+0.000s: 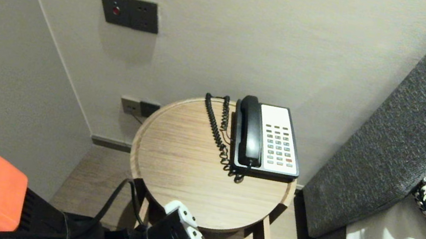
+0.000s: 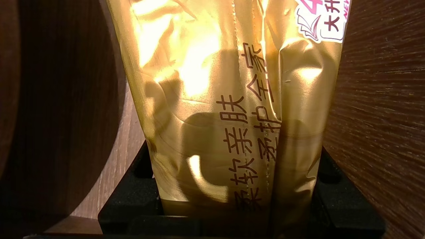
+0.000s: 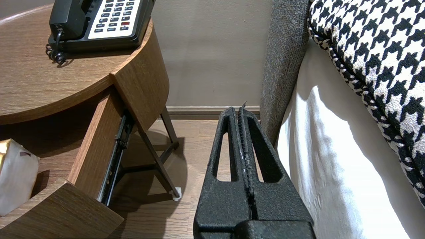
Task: Put the tissue on the table in the drawer one by one
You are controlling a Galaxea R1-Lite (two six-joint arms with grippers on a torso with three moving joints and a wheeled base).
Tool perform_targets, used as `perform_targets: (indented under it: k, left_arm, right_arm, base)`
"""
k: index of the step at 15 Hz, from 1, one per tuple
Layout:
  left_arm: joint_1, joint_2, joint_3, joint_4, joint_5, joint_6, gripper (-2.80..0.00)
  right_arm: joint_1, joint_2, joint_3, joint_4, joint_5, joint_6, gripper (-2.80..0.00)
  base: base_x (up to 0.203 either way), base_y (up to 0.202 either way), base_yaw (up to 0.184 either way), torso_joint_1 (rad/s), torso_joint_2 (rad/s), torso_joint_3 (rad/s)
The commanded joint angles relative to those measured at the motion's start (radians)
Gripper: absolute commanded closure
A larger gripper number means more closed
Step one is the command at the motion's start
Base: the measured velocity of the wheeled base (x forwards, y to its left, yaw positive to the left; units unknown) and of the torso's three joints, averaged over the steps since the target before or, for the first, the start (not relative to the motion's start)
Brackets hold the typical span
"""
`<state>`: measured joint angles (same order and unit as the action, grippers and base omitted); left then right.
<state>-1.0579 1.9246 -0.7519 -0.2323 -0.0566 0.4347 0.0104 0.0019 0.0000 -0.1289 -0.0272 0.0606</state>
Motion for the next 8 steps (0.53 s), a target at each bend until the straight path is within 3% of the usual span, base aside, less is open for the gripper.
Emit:
perform_targets:
  k: [1, 8]
  left_arm:
    - [-0.001, 0.011, -0.001, -0.002, -0.002, 0.003, 0.00]
    - [-0.004, 0.042, 0.000, -0.036, -0.003, 0.003, 0.00]
  right_arm:
    - [0.000, 0.000, 0.040, -0.001, 0.000, 0.001, 0.00]
    - [0.000, 0.000, 0.040, -0.001, 0.000, 0.001, 0.00]
  base:
    - [0.000, 0.000, 0.000, 0.000, 0.00, 0.000]
    - [0.000, 0.000, 0.000, 0.000, 0.00, 0.000]
